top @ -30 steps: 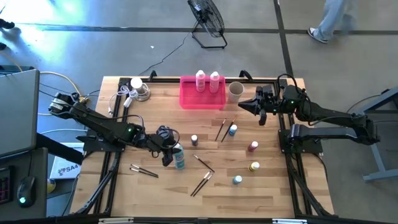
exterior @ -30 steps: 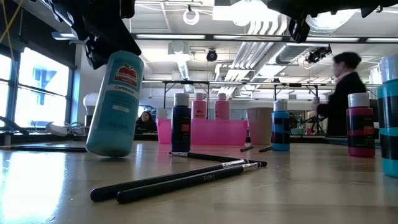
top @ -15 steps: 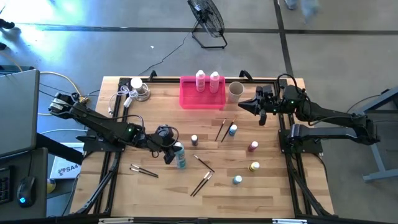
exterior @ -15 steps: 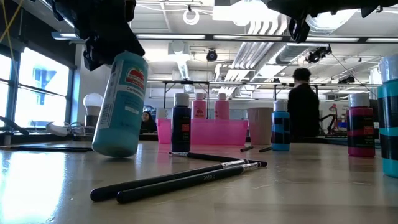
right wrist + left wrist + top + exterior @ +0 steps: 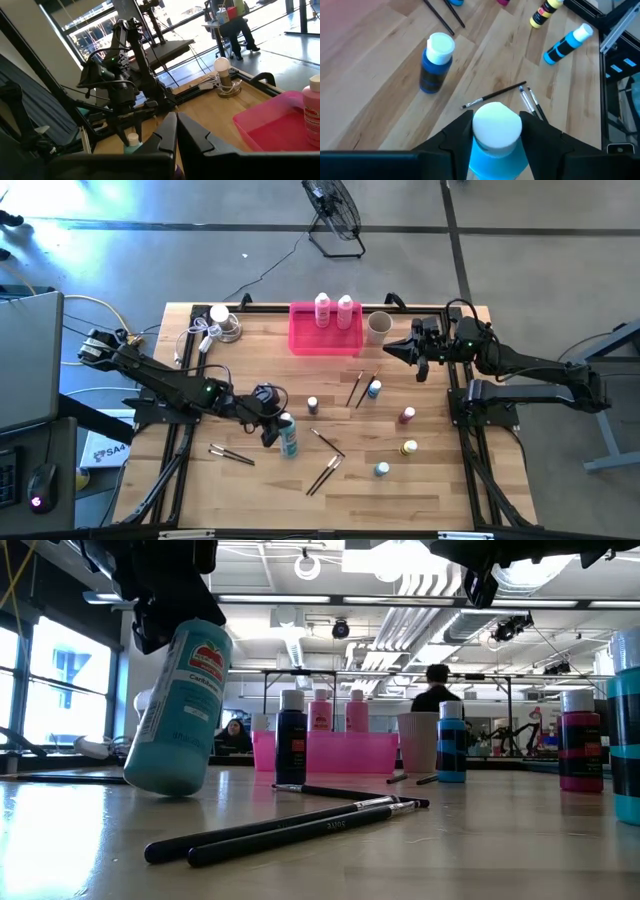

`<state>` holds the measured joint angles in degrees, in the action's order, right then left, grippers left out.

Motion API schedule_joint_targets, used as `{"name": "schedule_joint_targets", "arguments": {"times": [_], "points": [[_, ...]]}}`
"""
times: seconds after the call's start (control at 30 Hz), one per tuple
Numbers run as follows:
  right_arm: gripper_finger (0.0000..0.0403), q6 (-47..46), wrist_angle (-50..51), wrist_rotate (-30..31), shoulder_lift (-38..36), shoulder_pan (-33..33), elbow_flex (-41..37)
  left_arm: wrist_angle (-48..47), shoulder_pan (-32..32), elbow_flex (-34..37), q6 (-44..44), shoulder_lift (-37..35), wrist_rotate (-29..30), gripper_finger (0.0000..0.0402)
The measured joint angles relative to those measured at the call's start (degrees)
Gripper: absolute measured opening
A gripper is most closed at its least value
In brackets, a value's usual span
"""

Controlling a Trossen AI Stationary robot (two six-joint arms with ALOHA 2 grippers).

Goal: Pick & Place Paint Supplies
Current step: Put the big blue paint bottle into the pink bin

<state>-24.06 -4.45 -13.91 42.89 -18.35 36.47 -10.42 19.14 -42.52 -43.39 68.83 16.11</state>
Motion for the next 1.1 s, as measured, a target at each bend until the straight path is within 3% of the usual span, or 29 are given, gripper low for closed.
{"name": "schedule_joint_targets", "arguments": {"times": [0.23, 0.6, 0.87, 1.1], "points": [[0.0004, 0.0, 0.62, 0.02, 0.0, -0.02, 0.0, 1.28, 0.03, 0.0, 5.69, -0.04, 0.21, 0.0117], [0.0004, -0.02, 1.18, 0.26, 0.0, -0.02, 0.0, 1.91, 0.01, -0.07, 11.86, -0.04, -0.08, 0.0132], [0.0004, -0.06, 1.18, 0.48, 0.0, 0.0, 0.0, 1.91, 0.01, -0.09, 13.49, -0.06, -0.04, 0.012], [0.0004, -0.08, 1.18, 0.48, 0.0, -0.02, 0.0, 1.8, 0.01, -0.09, 13.64, -0.06, 2.74, 0.0126]]}}
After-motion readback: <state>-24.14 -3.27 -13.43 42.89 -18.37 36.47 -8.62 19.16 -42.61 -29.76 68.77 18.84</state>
